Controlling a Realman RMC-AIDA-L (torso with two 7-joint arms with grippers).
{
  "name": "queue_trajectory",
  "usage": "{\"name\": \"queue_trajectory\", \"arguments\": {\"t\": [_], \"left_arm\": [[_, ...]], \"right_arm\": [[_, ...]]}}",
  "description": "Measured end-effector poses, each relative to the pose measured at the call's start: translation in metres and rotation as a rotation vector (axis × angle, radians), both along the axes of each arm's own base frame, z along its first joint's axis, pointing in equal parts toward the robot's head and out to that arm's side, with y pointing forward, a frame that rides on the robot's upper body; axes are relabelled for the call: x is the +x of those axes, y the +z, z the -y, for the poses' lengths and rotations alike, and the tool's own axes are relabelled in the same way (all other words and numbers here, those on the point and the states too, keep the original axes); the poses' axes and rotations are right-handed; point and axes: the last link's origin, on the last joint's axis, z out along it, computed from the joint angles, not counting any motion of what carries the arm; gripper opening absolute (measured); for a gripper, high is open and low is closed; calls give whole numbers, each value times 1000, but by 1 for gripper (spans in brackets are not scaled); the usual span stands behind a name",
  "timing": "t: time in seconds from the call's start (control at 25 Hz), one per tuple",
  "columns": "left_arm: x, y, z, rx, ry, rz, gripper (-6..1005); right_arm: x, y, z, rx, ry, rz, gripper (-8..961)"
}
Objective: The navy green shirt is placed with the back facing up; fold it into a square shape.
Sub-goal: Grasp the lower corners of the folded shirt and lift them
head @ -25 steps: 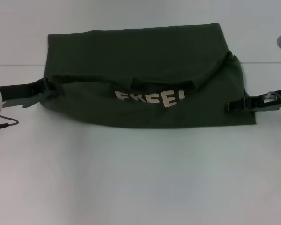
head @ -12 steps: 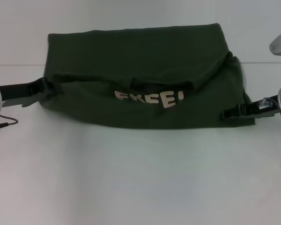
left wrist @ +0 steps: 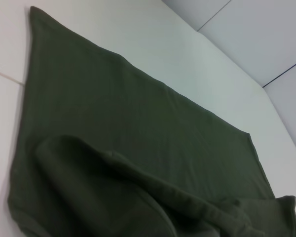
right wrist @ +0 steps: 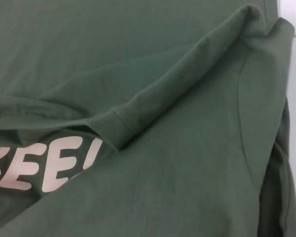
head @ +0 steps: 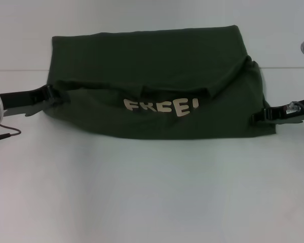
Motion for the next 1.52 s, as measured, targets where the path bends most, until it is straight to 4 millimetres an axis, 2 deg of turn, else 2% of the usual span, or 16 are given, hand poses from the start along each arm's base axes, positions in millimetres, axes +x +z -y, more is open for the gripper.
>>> {"name": "queue_trajectory", "arguments": {"t": [0.64, 0.84, 1.04, 1.52], "left_arm": [[2, 0, 0, -7, -6, 6, -1], [3, 4, 4, -40, -29, 4, -1], [-7, 17, 11, -86, 3, -55, -1], [-14, 19, 19, -119, 26, -86, -1]], "right_arm": [[4, 3, 4, -14, -11, -6, 23], [5, 22, 12, -21, -3, -18, 16], [8, 39, 18, 1, -6, -40, 12], [10, 47, 18, 20, -12, -62, 12]]}}
